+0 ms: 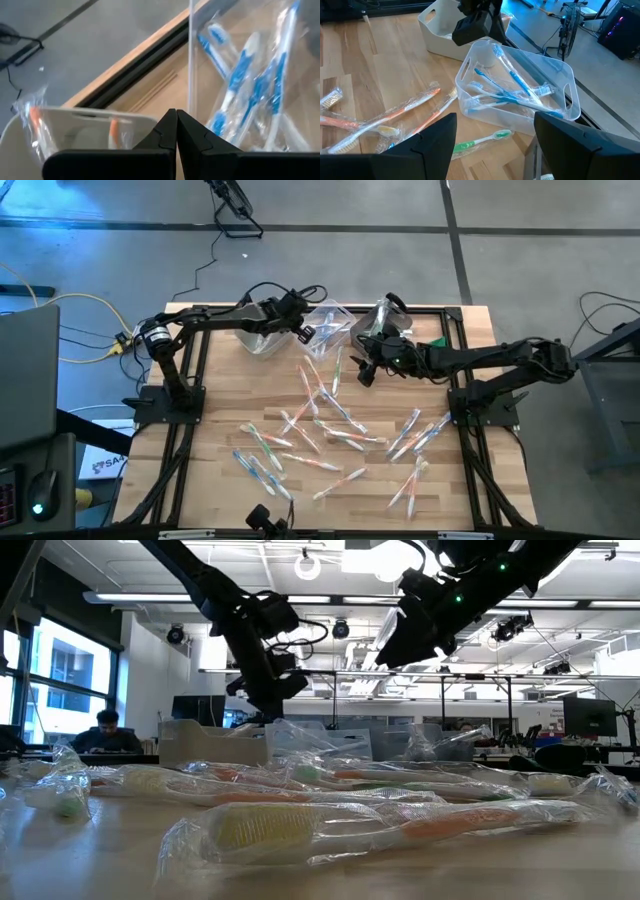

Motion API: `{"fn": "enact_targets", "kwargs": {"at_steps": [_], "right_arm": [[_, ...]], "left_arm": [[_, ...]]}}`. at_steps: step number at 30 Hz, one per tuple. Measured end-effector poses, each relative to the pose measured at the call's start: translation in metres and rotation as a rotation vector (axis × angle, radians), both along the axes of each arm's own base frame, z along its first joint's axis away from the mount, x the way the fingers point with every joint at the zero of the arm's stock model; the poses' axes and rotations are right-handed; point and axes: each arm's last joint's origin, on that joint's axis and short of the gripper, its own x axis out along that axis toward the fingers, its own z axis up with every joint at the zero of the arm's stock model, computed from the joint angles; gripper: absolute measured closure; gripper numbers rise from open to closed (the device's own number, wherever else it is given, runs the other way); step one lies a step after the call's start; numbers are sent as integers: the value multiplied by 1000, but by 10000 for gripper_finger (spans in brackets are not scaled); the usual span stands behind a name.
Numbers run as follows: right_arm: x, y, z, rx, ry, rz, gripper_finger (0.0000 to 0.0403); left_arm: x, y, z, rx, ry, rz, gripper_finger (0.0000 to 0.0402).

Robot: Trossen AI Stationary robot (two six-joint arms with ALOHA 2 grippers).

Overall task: Pick & Place Toothbrushes
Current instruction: Adjust the transparent bin

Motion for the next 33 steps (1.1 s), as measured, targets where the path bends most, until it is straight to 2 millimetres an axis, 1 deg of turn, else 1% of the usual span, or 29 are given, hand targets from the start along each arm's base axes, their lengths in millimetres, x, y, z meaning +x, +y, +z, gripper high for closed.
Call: {"fn": "enact_targets", "kwargs": {"at_steps": [6, 8, 11, 15, 19, 23, 26, 28, 33], "right_arm": [[0, 0, 0, 0, 0, 0, 144], [0, 0, 0, 0, 0, 0, 144], [0, 0, 0, 0, 0, 0, 144], [0, 0, 0, 0, 0, 0, 144], [0, 0, 0, 0, 0, 0, 144], [0, 0, 0, -2, -3, 1, 144], [0, 0, 0, -3, 0, 10, 144], [0, 1, -1, 11, 13, 34, 144], [-5, 2, -10, 46, 110, 46, 146]], "left_arm": [[-1, -2, -2, -59, -13, -21, 401], [1, -3, -2, -98, -36, -64, 401], [6, -5, 0, -151, -107, -175, 401], [9, -4, 3, -125, -149, -191, 401], [8, -2, 3, -80, -123, -142, 401], [7, -2, 6, -54, -108, -166, 401], [9, -2, 15, -50, -104, -219, 401], [11, -2, 25, -42, -111, -268, 401], [8, -7, 52, -49, -111, -398, 401]]}}
